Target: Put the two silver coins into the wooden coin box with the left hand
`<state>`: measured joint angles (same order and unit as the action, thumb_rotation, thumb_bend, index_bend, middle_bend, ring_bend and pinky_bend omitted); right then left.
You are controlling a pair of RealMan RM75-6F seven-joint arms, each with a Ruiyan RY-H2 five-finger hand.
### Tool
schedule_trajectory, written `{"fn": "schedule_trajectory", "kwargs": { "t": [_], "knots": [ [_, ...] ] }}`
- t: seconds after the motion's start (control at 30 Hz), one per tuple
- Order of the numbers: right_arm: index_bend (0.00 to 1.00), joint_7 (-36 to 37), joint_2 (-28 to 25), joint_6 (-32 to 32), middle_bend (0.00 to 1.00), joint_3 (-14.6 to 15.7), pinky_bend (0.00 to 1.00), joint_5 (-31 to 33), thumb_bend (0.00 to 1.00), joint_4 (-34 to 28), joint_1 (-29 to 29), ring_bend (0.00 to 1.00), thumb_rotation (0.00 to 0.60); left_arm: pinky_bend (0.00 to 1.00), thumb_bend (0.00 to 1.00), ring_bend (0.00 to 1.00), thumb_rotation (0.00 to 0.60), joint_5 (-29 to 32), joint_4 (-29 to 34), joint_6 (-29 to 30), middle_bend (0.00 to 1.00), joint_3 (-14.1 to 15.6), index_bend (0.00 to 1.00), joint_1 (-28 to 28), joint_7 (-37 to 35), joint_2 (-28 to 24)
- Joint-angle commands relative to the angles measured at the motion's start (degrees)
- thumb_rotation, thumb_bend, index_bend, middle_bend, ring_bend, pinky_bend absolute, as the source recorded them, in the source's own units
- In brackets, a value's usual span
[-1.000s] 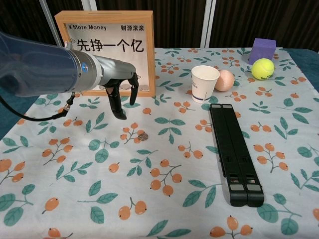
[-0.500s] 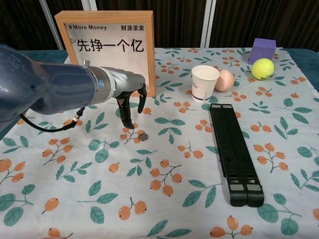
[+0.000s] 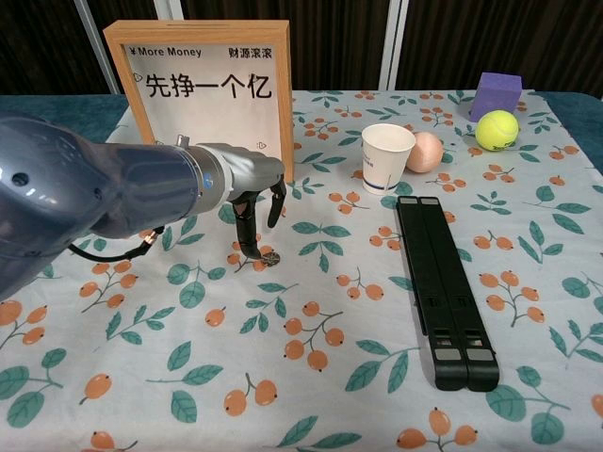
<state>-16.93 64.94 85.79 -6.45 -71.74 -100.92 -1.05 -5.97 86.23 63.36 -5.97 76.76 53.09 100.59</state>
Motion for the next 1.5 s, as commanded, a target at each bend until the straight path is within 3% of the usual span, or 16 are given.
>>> {"fn": "schedule_trajectory", "kwargs": {
  "t": [0.03,0.3,1.5],
  "knots": [
    [0.10,0.03,0.01,-0.06,0.05,0.00,0.00,0.07,0.41,0.01,-0.01,0.03,0.600,0.00,0.15,0.00,0.600,-1.16,-0.74,0.49,0.00,-0.03,0.44,-0.42,0.76,0.66],
    [0.10,-0.07,-0.03,-0.07,0.05,-0.02,0.00,0.25,0.41,-0.12,0.00,0.03,0.600,0.00,0.15,0.00,0.600,-5.84,-3.00,0.74,0.00,0.63,0.45,-1.97,1.69,2.67],
    [0.10,-0.20,-0.28,-0.31,0.05,0.10,0.00,0.39,0.41,-0.21,-0.10,0.03,0.600,0.00,0.15,0.00,0.600,-11.48,-5.38,0.23,0.00,-2.74,0.46,-5.91,6.91,6.32]
  ]
}}
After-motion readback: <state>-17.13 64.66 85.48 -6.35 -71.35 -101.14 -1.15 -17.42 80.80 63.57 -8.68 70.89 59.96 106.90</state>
